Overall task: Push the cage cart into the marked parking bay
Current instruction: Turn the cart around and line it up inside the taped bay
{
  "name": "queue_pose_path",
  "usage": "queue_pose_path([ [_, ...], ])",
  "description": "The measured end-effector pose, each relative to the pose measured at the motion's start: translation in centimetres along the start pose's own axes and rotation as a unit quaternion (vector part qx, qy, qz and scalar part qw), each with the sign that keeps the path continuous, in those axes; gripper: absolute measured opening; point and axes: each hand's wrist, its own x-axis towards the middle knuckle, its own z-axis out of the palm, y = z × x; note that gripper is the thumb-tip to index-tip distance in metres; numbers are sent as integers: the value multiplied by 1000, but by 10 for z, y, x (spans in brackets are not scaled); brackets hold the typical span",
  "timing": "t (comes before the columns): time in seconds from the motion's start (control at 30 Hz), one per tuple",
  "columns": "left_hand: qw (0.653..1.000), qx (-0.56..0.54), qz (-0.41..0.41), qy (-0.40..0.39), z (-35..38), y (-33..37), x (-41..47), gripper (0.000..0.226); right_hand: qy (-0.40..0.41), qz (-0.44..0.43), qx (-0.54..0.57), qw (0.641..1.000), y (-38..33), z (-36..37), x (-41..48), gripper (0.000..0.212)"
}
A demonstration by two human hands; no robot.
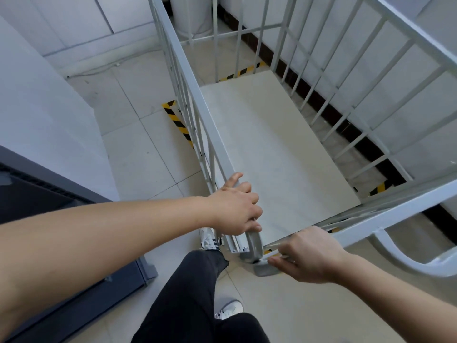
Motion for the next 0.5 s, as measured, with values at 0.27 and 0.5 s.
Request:
queue_pose_path([
  [0.27,1000,9,4,-1,-1,0,1,41,0,14,-3,1000,-1,3,0,66],
  [0.5,1000,11,17,-6,-1,-7,4,41,42,17,-43,998,0,4,2,57],
])
